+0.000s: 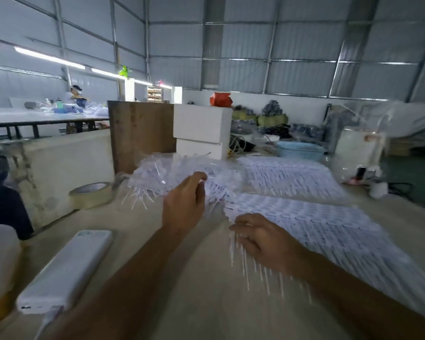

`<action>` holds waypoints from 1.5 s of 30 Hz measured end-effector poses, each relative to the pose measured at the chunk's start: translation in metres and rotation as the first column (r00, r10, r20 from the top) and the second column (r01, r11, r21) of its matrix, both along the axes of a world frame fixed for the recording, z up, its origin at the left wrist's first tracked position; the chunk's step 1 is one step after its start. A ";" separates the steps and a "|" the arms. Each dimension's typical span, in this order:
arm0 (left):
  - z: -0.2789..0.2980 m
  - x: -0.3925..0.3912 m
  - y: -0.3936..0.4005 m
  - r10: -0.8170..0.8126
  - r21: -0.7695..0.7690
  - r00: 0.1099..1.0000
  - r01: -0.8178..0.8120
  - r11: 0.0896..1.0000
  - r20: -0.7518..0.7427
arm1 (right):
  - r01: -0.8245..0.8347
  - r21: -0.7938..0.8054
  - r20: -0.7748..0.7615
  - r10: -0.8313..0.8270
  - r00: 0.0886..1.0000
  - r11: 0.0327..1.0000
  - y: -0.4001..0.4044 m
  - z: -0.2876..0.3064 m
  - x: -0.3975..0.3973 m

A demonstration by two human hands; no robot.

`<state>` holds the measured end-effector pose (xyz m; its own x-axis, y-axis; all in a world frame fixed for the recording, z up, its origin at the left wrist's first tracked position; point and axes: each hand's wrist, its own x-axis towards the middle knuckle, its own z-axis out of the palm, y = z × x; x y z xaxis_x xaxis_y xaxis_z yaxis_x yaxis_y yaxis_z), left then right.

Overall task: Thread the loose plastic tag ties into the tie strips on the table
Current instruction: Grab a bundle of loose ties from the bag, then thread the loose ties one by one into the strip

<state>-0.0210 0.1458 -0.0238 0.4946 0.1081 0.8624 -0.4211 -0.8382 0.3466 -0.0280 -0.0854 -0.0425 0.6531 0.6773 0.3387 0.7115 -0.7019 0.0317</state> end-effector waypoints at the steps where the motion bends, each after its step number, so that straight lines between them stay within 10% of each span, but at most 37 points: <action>1: 0.001 -0.002 -0.014 -0.050 0.082 0.999 0.049 0.995 0.013 | 0.041 0.017 -0.008 -0.041 0.999 0.999 -0.023 0.001 -0.006; 7: -0.003 0.016 -0.093 -0.051 0.512 0.917 0.267 0.816 -0.395 | 0.328 0.160 -0.057 -0.323 0.945 0.931 -0.135 -0.002 -0.019; 19: -0.020 0.036 -0.101 -0.191 0.251 0.883 0.319 0.914 -0.428 | 0.383 0.241 -0.179 -0.347 0.920 0.892 -0.151 -0.010 -0.008; 26: -0.003 0.085 -0.132 0.026 0.479 0.746 0.400 0.781 -0.665 | 0.401 0.286 -0.179 -0.363 0.914 0.870 -0.149 -0.010 -0.006; 37: 0.025 0.074 -0.135 -0.168 0.287 0.745 0.441 0.850 -0.646 | 0.380 0.397 -0.149 -0.350 0.925 0.835 -0.156 0.000 -0.009; 45: 0.094 0.027 -0.129 -0.304 0.320 0.835 0.475 0.820 -0.459 | 0.306 0.819 0.033 -0.572 0.820 0.486 -0.178 0.030 -0.017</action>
